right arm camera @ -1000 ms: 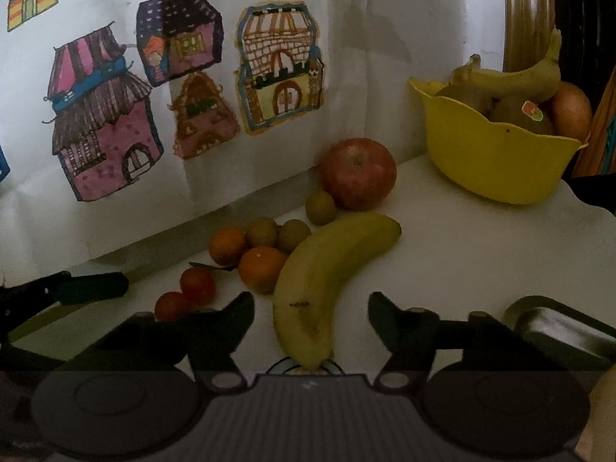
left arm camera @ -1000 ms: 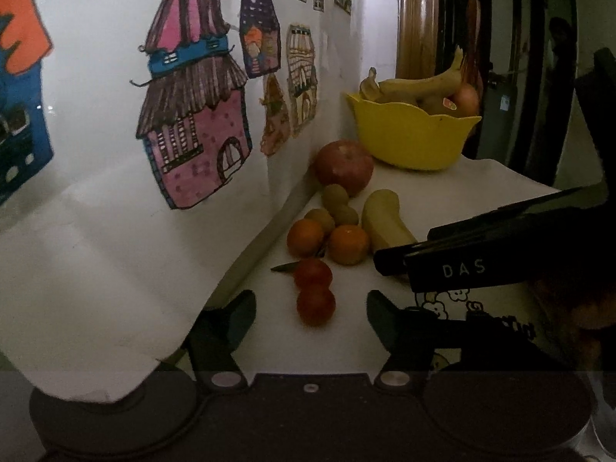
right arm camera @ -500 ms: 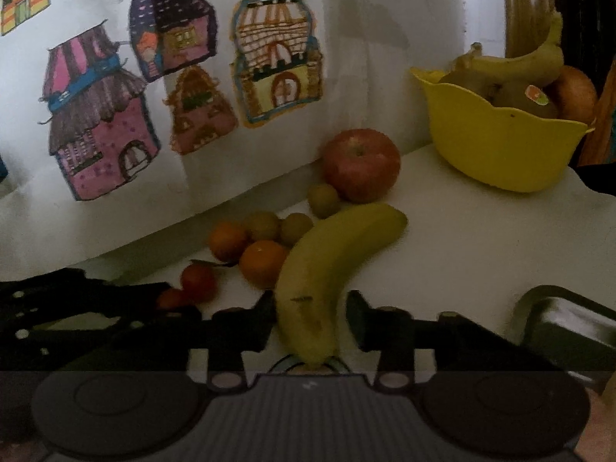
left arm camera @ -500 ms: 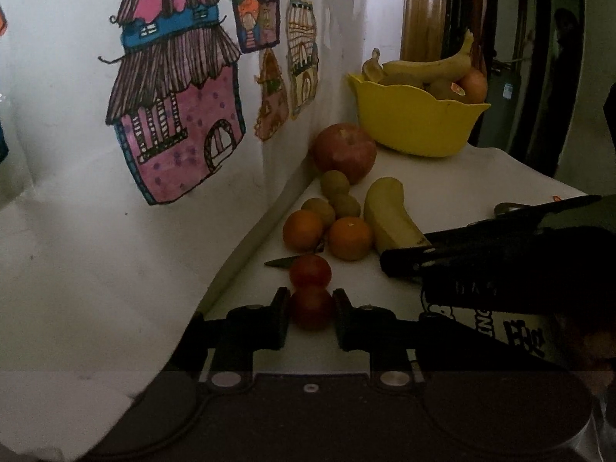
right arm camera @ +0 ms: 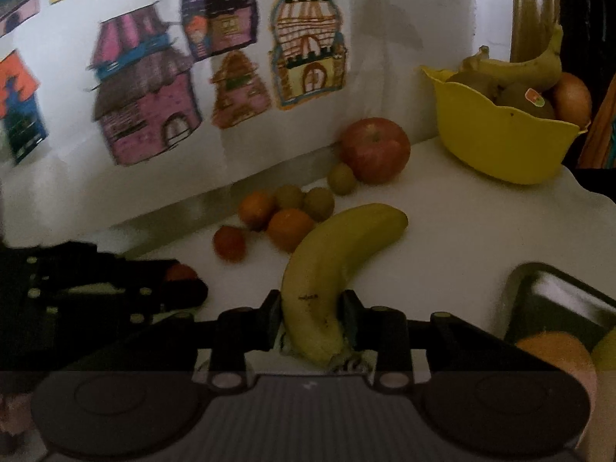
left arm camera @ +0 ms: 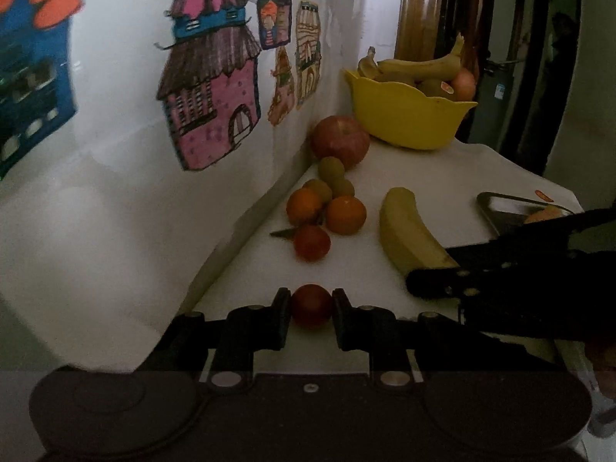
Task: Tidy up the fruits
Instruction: 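Carry the small red fruit with left gripper while right carries the banana toward the tray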
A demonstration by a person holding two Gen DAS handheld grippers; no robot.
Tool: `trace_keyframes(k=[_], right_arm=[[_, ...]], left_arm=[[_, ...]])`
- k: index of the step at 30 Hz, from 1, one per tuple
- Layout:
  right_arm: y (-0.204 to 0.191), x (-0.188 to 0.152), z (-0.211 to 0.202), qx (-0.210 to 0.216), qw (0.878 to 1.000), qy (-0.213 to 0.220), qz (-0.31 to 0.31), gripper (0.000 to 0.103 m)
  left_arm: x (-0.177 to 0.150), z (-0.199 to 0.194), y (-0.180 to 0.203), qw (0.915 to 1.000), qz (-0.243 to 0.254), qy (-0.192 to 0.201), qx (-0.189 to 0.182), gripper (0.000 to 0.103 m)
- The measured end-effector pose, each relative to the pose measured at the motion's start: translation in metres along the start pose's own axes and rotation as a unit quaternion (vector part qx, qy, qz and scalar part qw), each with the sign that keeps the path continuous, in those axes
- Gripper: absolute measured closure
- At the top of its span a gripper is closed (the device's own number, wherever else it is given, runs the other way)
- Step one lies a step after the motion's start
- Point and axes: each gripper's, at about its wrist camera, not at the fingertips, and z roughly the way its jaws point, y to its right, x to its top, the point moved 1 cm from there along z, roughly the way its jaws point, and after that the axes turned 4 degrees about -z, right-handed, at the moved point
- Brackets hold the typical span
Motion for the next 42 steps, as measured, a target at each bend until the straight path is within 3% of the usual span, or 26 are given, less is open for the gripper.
trace_keyframes(k=[9,17,22,26,33,42], right_arm=[[-0.009,-0.005,-0.011,-0.005,1.000,0.002,-0.002,0.064],[-0.003,0.001,0.010,-0.018,0.999,0.010,0.041,0.052],[-0.005,0.000,0.011,-0.031,0.998,0.015,0.047,0.056],[-0.006,-0.004,0.002,-0.034,0.997,0.022,0.060,0.064],[-0.008,-0.012,-0.022,0.000,0.996,0.035,0.081,0.065],[-0.009,-0.021,-0.064,0.013,0.993,0.074,0.091,0.065]], left_arm=[[-0.005,-0.006,-0.001,1.0000,-0.002,0.001,0.000,0.079],[-0.003,-0.011,0.000,0.9999,0.000,0.005,0.012,0.079],[-0.003,-0.018,0.003,0.9999,-0.001,0.009,0.013,0.079],[-0.003,-0.027,0.007,0.9998,0.002,0.016,0.010,0.079],[-0.004,-0.040,0.013,0.9996,0.001,0.027,0.006,0.079],[-0.003,-0.053,0.030,0.9993,0.002,0.037,-0.004,0.079]])
